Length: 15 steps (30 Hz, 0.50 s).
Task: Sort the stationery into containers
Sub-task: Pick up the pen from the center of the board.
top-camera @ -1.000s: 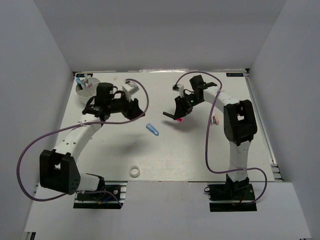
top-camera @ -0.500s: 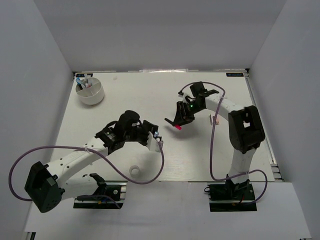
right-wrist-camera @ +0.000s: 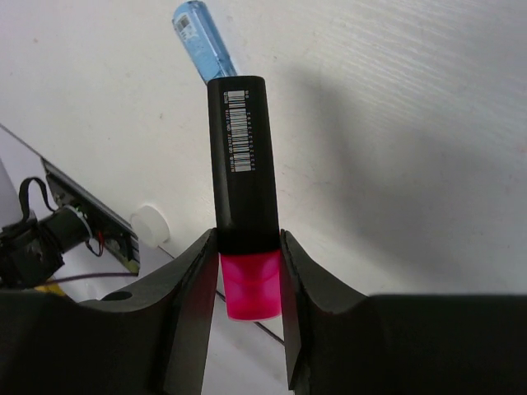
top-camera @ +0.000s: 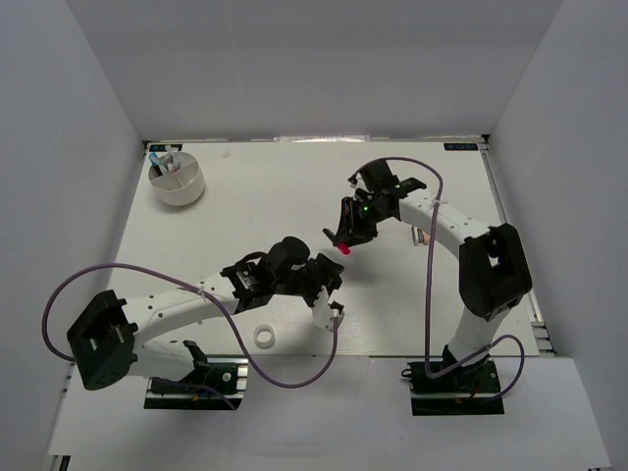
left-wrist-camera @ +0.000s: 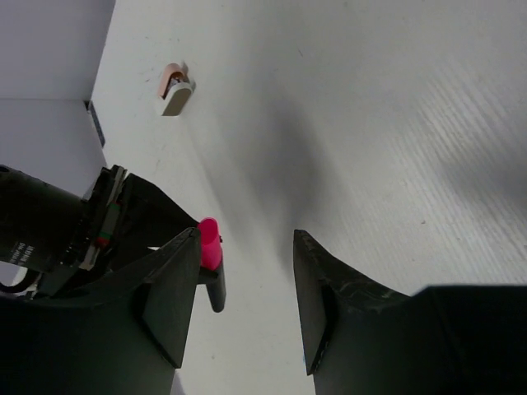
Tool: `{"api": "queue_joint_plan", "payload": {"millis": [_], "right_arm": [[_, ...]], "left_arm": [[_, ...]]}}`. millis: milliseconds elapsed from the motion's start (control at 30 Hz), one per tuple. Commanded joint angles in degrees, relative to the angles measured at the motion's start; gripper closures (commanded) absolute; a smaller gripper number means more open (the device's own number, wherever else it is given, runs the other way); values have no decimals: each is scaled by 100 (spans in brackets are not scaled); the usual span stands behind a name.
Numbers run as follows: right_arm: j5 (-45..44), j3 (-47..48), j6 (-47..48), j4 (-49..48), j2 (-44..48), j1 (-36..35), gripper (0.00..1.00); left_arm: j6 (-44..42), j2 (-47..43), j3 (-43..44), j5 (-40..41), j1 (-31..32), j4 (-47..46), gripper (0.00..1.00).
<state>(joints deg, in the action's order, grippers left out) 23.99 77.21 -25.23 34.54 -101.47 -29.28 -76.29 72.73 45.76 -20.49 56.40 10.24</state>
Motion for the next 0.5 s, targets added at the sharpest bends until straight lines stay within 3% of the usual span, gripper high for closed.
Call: {"api": "queue_joint_plan", "payload": {"millis": [0,467], "right_arm": [[-605,93,-569,228,408,-183,100],[-1177,198,-1177,457,470,-588,100]], "left_arm": [[-105,-101,-206,221,116,-556,42],[-70,127,-392,1125,284,-1261,42]]}}
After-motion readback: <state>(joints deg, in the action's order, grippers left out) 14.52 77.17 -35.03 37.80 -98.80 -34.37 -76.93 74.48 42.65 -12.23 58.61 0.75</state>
